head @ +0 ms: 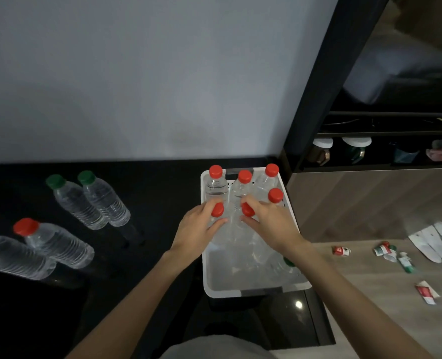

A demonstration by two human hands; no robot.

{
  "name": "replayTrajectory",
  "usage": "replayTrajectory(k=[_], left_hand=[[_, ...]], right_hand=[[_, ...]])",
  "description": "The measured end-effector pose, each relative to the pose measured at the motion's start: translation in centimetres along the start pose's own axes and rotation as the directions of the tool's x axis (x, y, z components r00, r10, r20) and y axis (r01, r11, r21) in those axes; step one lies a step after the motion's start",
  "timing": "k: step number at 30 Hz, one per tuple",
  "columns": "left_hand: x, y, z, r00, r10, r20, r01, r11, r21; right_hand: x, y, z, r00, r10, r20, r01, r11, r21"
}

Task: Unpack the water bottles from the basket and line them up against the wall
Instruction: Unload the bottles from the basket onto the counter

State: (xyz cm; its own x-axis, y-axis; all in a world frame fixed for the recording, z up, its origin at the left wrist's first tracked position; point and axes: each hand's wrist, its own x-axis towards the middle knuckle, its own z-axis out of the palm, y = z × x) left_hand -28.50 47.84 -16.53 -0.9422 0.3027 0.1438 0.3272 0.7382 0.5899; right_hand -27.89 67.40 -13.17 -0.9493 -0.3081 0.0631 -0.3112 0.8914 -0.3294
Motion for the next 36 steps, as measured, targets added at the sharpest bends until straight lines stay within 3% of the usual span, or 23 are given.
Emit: replayTrajectory(k=[4, 8, 12, 17, 30, 36], left_hand=[[-0.7, 0.3, 0.3, 1.0, -0.013, -0.024, 0.01, 0.991, -0.131], [-0.5, 0.4, 0.4, 0.998, -0.01, -0.068, 0.008, 1.0, -0.025], [-0.2, 1.0, -0.3, 0.998, -0.023, -0.065, 0.017, 0.995, -0.099], [0.6, 2.5, -2.2, 0.993, 0.016, -0.119, -0.025, 0.997, -0.071], [0.7, 5.3, -13.6, 0.918, 0.003, -0.397, -0.081, 0.98, -0.181], [-0.8, 2.6, -18.5, 0.904, 0.032, -0.426, -0.052, 0.998, -0.035]], right_hand=[[-0.4, -0.1, 0.3, 0.999, -0.04, -0.027, 0.04, 0.999, 0.005], [-0.4, -0.1, -0.1, 0.998, -0.023, -0.058, 0.03, 0.99, 0.14], [-0.9, -0.8, -1.2, 0.982, 0.008, -0.188, 0.046, 0.959, 0.28], [-0.9, -2.1, -4.5, 0.951, 0.064, -0.302, 0.065, 0.915, 0.397], [2.9, -8.2, -11.7, 0.855, -0.085, -0.512, 0.325, 0.857, 0.4], [6.5, -13.0, -10.8, 0.853, -0.148, -0.5, 0.392, 0.813, 0.43]])
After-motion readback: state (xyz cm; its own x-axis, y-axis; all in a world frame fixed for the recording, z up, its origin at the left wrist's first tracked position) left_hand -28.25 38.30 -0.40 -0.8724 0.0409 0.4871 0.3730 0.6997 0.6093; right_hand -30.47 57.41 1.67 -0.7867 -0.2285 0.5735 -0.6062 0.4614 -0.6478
